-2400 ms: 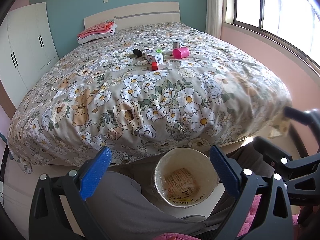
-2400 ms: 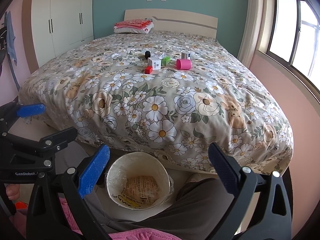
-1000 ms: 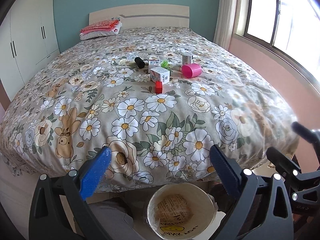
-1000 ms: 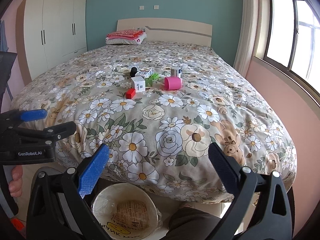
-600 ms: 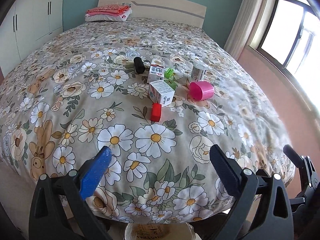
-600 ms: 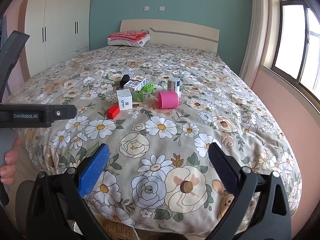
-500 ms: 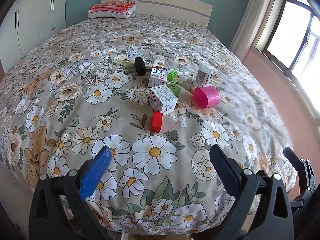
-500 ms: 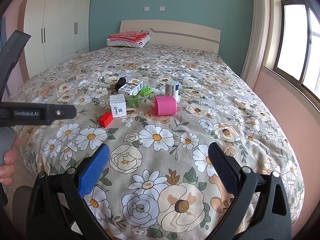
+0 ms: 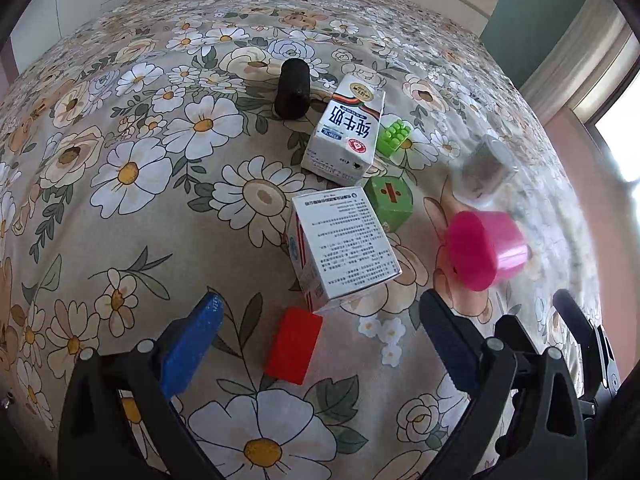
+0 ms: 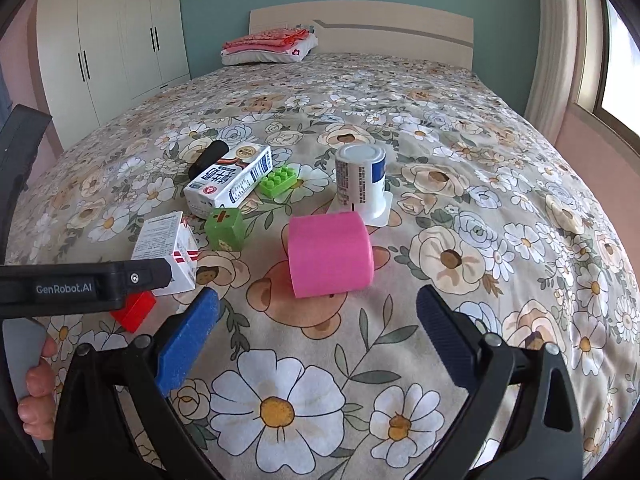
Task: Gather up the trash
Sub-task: 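Reach the left tool to the white medicine box while the right tool reaches the pink cup, then close the left tool on the medicine box while the right tool grasps the pink cup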
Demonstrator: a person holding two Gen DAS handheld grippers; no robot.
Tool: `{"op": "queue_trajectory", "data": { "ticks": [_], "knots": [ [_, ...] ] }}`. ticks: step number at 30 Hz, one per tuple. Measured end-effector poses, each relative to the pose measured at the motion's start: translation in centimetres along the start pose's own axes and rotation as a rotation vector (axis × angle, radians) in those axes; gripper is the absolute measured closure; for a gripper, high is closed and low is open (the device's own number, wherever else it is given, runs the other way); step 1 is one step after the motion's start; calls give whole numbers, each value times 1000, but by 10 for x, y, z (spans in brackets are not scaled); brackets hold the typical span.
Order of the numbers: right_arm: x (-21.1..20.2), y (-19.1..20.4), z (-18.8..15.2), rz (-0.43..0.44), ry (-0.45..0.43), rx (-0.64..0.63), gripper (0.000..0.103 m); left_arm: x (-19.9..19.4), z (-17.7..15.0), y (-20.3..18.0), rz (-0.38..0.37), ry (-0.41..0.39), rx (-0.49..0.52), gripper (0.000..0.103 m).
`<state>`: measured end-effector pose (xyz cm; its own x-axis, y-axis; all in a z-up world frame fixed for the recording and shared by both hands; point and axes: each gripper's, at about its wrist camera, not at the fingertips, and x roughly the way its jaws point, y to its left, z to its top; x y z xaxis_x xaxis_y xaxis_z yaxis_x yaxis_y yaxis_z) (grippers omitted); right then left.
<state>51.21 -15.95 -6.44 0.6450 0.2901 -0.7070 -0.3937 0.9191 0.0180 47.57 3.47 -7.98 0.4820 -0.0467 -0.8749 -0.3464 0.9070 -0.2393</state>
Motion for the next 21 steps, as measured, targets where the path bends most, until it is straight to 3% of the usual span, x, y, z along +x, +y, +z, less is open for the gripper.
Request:
{"op": "queue_trajectory", "data": {
  "ticks": [8, 14, 16, 18, 19, 21],
  "knots": [
    [71, -12, 18, 9, 133, -4, 7, 37, 16, 6, 23, 46, -14, 7],
    [84, -19, 20, 63, 157, 26, 8, 40, 23, 7, 32, 55, 57, 39],
    [83, -27, 22, 98, 152, 65, 16, 39, 25, 12, 19, 58, 59, 53],
    [85, -33, 22, 117, 157, 96, 29, 38, 28, 17, -2, 58, 54, 58],
    [85, -36, 22, 132, 159, 113, 46, 38, 29, 18, -13, 60, 53, 58],
    [83, -42, 19, 175, 151, 162, 47, 35, 27, 18, -16, 50, 67, 58]
  ]
}}
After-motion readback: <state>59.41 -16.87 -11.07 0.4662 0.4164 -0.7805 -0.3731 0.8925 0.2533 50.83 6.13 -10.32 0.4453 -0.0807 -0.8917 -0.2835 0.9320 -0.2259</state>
